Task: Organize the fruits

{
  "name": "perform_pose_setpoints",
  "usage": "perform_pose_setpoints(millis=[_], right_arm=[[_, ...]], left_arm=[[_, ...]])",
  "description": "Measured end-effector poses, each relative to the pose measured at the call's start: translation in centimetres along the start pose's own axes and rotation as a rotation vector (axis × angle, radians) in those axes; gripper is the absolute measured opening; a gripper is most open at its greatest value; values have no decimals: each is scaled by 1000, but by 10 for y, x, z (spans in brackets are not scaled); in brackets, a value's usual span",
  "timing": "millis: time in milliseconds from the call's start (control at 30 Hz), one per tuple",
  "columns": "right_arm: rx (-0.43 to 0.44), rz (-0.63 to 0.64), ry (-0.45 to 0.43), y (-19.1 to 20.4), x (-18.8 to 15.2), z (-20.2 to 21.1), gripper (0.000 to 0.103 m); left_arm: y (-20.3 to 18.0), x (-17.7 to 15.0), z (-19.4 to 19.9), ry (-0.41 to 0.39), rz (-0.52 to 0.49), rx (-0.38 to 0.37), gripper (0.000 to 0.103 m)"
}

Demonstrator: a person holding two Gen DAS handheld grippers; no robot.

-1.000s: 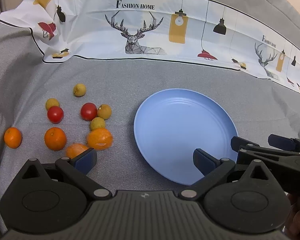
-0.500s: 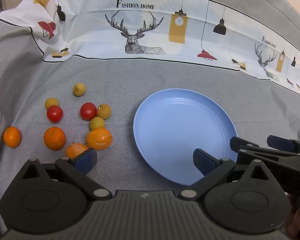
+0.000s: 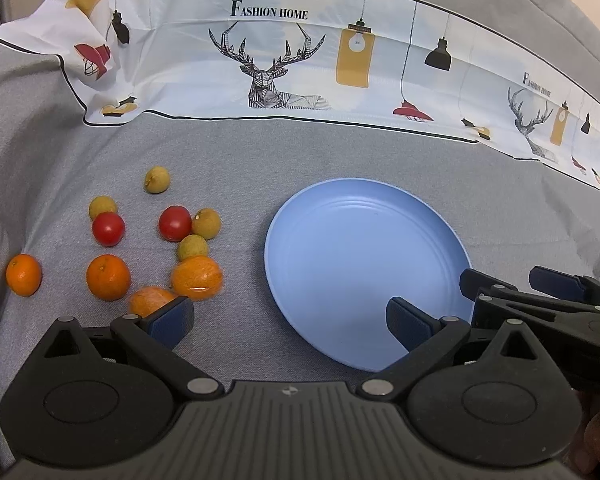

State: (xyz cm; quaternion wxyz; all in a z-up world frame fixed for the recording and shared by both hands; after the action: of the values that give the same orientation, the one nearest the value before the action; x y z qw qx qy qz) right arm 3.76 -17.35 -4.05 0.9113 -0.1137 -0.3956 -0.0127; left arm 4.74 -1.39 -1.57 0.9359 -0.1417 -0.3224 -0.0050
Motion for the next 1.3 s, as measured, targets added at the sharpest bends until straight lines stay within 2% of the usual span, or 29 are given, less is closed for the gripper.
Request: perform_pose_setpoints(millis=[367,600,900,1000,1100,1167,1200,1233,1267,1300], right_arm=[[9,-11,6,0,0,-2,65],[13,-7,8,2,-1,-3,55],[27,-24,-3,-1,-3,-3,55],[36,-39,-11,-1,0,-3,55],[56,-75,-24,-2,3,-1,55],[71,-102,-33,-2,6,1,56],[81,-114,-39,-2,7,3,55],[88,-122,-48,-1,8,4,55],[95,-129,-55,0,9,6,53],[108,-141,-61,1,11,8,50]], left_arm=[[-3,0,0,-1,-5,-2,102],[-6,1,-1,0,-7,-5,102],[-6,1,0,-2,-4,-10,102],[-7,1,2,-2,-4,-17,98],[-7,1,9,-15,-25,-35,87],[-7,2,17,-27,-47,-47,61],[-6,3,22,-28,-55,-61,52],[-5,6,28,-25,-74,-87,33],[-5,9,33,-26,-92,-104,18],[-3,13,41,-35,-119,-116,16]])
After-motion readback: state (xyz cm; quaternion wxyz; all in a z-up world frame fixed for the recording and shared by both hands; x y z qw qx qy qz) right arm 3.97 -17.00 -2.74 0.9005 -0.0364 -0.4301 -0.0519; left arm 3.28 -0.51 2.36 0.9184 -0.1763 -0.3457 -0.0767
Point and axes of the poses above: each gripper's, at about its wrist camera, not at the fingertips, and z roughly against the way its jaws point, y to its left, x to its top, the point moved 2 cm from there along -z, roughly the way its jaws point, and after that the axes turned 13 degrees about -x, right-handed, at the moved point
